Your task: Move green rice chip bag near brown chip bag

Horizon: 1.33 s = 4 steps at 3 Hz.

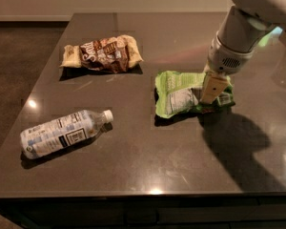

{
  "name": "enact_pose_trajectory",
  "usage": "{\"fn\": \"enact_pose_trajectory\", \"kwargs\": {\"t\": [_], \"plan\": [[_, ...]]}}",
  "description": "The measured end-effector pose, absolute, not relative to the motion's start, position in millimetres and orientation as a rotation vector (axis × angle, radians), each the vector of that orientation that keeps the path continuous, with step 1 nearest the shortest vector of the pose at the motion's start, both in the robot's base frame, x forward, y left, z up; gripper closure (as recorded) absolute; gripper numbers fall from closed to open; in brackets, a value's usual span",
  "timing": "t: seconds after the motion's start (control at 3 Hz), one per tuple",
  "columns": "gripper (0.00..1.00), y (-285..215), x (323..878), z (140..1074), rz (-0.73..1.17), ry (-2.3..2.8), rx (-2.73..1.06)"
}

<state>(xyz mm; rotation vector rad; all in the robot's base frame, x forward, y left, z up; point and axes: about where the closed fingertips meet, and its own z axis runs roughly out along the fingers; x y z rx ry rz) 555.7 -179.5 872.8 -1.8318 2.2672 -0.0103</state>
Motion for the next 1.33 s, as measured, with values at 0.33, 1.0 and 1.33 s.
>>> {"fn": "enact_pose_trajectory", "kwargs": {"t": [0.33, 1.0, 1.33], "plan": [[0.98, -171, 571, 878, 0.08, 2.291, -1.775], [1.0, -139, 633, 907, 0.28, 2.293, -1.587], [1.0, -125, 652, 912, 0.296, 2.288, -1.539]]}}
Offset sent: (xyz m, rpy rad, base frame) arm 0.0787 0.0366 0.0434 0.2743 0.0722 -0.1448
